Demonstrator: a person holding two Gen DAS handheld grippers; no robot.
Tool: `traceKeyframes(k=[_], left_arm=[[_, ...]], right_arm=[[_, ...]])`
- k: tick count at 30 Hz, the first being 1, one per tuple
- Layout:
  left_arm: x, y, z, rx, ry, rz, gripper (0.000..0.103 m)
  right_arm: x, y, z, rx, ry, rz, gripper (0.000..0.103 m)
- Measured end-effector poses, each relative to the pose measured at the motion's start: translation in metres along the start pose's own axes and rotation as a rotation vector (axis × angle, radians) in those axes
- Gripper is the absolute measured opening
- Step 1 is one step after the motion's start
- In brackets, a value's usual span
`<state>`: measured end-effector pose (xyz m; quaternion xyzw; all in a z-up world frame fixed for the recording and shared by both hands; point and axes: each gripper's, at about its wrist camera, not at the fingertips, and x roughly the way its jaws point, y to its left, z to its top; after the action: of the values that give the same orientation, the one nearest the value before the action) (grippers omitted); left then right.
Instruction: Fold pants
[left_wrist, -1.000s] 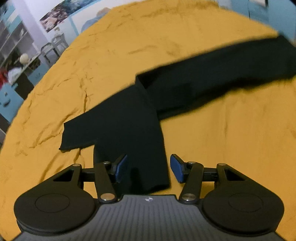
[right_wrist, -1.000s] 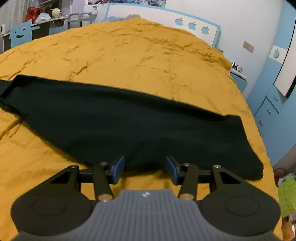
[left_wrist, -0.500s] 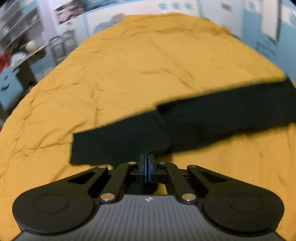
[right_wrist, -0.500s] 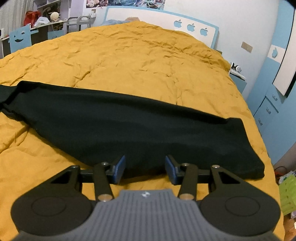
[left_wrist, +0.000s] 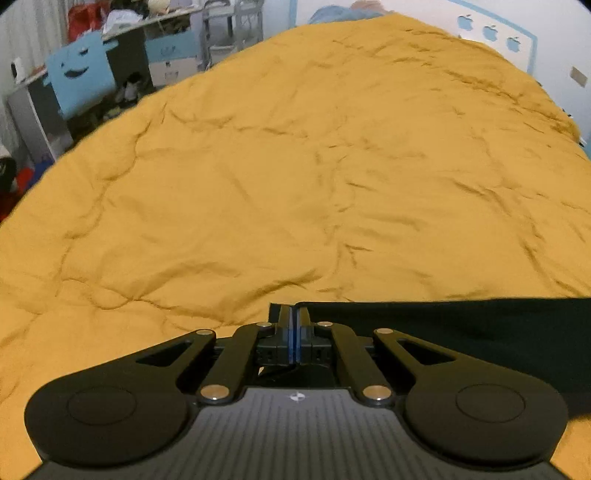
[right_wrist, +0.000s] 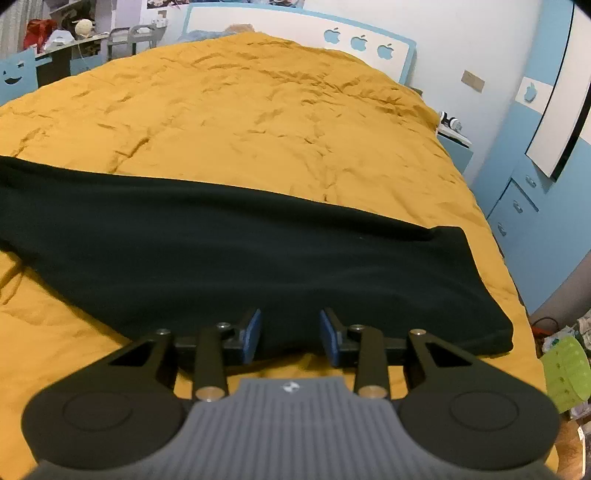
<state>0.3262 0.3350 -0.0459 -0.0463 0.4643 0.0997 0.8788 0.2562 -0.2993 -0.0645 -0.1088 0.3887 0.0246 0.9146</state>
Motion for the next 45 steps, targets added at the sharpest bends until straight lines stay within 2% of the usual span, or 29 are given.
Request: traceKeyframes(k=[4,6,8,10,11,12,14,17,22,23,27,31,33,34,35,36,39,43,45], left_arm=[[0.029,0.01,-0.006,-0.055,0.011,-0.005,0.001],[0.038,0.013,-0.008,-0.088,0.012,0.013,0.008],[0.039,0.018,-0.011,-0.13,-0.011,0.052,0.03],[0.029,0.025,-0.014,-0.182,-0.033,0.051,0.041],[0.022,0.028,-0.017,-0.203,-0.045,0.043,0.042],[0.011,0.031,-0.02,-0.225,-0.061,0.021,0.042],[-0.008,0.034,-0.03,-0.259,-0.071,-0.023,0.049],[-0.033,0.038,-0.056,-0.357,-0.046,-0.095,0.051],[-0.031,0.047,-0.1,-0.54,0.014,-0.229,0.056],[-0.026,0.049,-0.106,-0.583,0.014,-0.251,0.056],[-0.003,0.059,-0.122,-0.767,0.017,-0.314,0.056],[0.014,0.055,-0.126,-0.824,-0.021,-0.281,0.055],[0.018,0.053,-0.125,-0.848,-0.048,-0.27,0.043],[0.017,0.051,-0.124,-0.844,-0.056,-0.257,0.031],[0.016,0.049,-0.121,-0.831,-0.065,-0.231,0.005],[0.011,0.048,-0.117,-0.802,-0.08,-0.204,0.004],[-0.004,0.043,-0.103,-0.726,-0.133,-0.166,0.004],[0.006,0.034,-0.093,-0.647,-0.063,-0.085,0.004],[0.01,0.033,-0.096,-0.649,-0.058,-0.082,0.004]], right_arm=[[0.006,-0.002,0.0,-0.003,0.016,-0.024,0.029],[0.007,-0.003,-0.002,0.003,0.026,-0.026,0.029],[0.006,-0.001,-0.003,0.007,0.032,-0.029,0.029],[0.002,0.002,-0.005,0.006,0.034,-0.028,0.029],[-0.001,0.004,-0.005,0.003,0.035,-0.024,0.03],[-0.004,0.006,-0.006,0.001,0.038,-0.022,0.03],[-0.011,0.01,-0.008,0.006,0.041,-0.013,0.031],[-0.02,0.017,-0.013,0.039,0.044,0.005,0.036],[-0.029,0.029,-0.03,0.097,0.062,0.005,0.043],[-0.031,0.031,-0.034,0.109,0.064,0.005,0.046],[-0.035,0.039,-0.043,0.147,0.059,-0.004,0.047],[-0.027,0.051,-0.035,0.172,0.046,0.001,0.047],[-0.012,0.055,-0.03,0.188,0.063,-0.002,0.042],[-0.005,0.054,-0.029,0.21,0.076,0.005,0.038],[0.002,0.053,-0.027,0.235,0.086,0.02,0.017],[0.005,0.05,-0.024,0.252,0.089,0.033,0.0],[-0.01,0.042,-0.016,0.236,0.053,0.03,0.0],[-0.009,0.031,-0.021,0.211,0.154,0.065,0.0],[0.001,0.029,-0.029,0.216,0.186,0.109,0.0]])
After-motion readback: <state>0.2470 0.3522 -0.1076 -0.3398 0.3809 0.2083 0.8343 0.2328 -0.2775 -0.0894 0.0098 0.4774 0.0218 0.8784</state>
